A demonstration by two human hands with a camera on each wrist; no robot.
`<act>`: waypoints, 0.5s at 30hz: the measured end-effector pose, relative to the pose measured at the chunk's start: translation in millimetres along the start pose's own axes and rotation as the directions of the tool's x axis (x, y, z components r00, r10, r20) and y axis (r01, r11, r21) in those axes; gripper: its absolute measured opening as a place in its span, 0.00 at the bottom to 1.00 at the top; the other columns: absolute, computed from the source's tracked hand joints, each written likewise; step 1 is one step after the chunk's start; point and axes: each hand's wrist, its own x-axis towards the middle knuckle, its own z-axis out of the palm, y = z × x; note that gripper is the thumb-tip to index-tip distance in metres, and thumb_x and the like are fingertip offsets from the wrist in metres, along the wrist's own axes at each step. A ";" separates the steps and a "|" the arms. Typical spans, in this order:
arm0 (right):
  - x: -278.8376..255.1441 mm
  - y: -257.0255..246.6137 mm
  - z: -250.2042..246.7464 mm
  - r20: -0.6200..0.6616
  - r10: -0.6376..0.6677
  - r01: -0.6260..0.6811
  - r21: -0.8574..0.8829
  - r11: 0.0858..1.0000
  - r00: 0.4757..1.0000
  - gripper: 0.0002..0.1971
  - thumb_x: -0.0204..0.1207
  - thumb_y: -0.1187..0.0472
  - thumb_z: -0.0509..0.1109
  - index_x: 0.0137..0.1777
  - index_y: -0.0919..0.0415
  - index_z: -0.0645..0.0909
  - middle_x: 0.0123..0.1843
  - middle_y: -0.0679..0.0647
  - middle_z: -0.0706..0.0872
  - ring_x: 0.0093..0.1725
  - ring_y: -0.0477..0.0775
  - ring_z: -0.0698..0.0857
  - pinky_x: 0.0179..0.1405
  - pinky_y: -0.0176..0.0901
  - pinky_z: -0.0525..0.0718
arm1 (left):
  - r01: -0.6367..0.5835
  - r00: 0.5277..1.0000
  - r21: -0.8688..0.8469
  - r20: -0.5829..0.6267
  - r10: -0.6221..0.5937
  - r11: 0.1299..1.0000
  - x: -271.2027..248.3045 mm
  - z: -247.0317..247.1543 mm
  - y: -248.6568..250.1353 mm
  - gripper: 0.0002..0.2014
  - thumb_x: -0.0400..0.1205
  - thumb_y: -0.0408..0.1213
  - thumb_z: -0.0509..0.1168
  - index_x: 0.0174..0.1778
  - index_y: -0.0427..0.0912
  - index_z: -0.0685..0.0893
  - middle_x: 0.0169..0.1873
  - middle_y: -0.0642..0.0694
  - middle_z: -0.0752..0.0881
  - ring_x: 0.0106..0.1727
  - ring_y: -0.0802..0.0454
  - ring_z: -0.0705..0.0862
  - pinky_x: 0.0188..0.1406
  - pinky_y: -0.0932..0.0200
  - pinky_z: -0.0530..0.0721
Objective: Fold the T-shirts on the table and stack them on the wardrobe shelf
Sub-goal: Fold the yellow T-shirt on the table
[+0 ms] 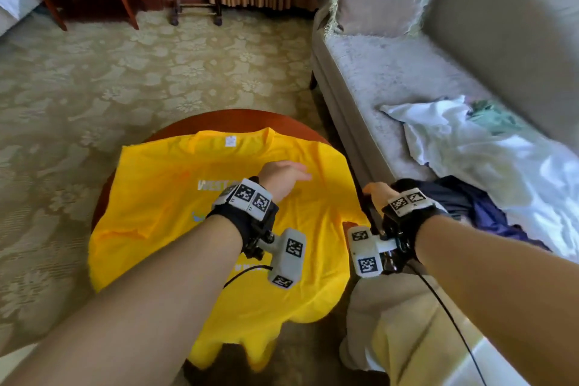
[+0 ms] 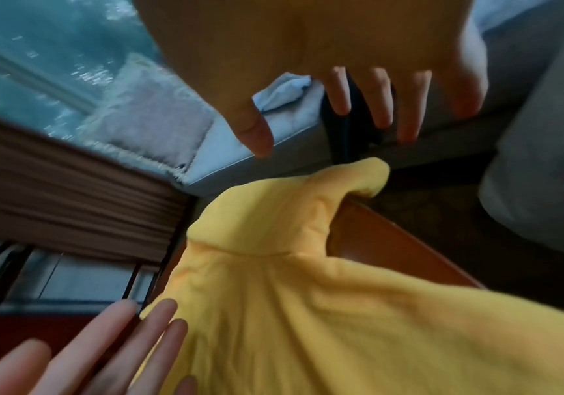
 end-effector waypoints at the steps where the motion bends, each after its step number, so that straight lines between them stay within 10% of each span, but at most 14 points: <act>1: 1.8 4.3 -2.0 -0.001 0.025 -0.025 0.064 0.998 1.000 0.27 0.81 0.48 0.61 0.70 0.70 0.75 0.64 0.63 0.81 0.51 0.63 0.81 0.63 0.55 0.81 | -0.005 1.000 0.012 0.022 0.005 1.000 3.4 9.7 -1.6 0.14 0.79 0.34 0.72 0.60 0.45 0.88 0.66 0.47 0.83 0.68 0.48 0.78 0.68 0.50 0.77; 7: -0.4 17.3 -1.5 0.234 0.082 -0.158 0.328 0.931 0.969 0.30 0.83 0.54 0.62 0.82 0.64 0.60 0.81 0.64 0.63 0.79 0.68 0.66 0.56 0.59 0.76 | -0.044 0.994 0.119 0.103 0.032 0.992 16.8 43.4 -4.9 0.19 0.79 0.33 0.71 0.66 0.46 0.85 0.72 0.44 0.79 0.74 0.46 0.74 0.60 0.59 0.70; 13: 17.0 12.1 -8.2 0.109 0.038 -0.061 0.219 0.974 0.993 0.11 0.84 0.63 0.64 0.64 0.65 0.77 0.56 0.63 0.80 0.55 0.66 0.84 0.53 0.55 0.84 | -0.052 0.980 0.177 0.198 0.016 0.983 24.7 46.9 -2.4 0.22 0.80 0.32 0.70 0.71 0.44 0.81 0.76 0.46 0.73 0.78 0.47 0.68 0.61 0.62 0.66; 15: 16.4 8.8 -14.2 0.045 0.152 -0.159 0.283 0.946 0.987 0.19 0.76 0.58 0.72 0.63 0.68 0.77 0.55 0.63 0.83 0.55 0.68 0.85 0.56 0.57 0.84 | -0.064 0.976 0.181 0.218 0.024 0.981 27.7 45.2 -1.9 0.22 0.80 0.31 0.70 0.72 0.43 0.80 0.78 0.46 0.71 0.79 0.47 0.67 0.62 0.63 0.66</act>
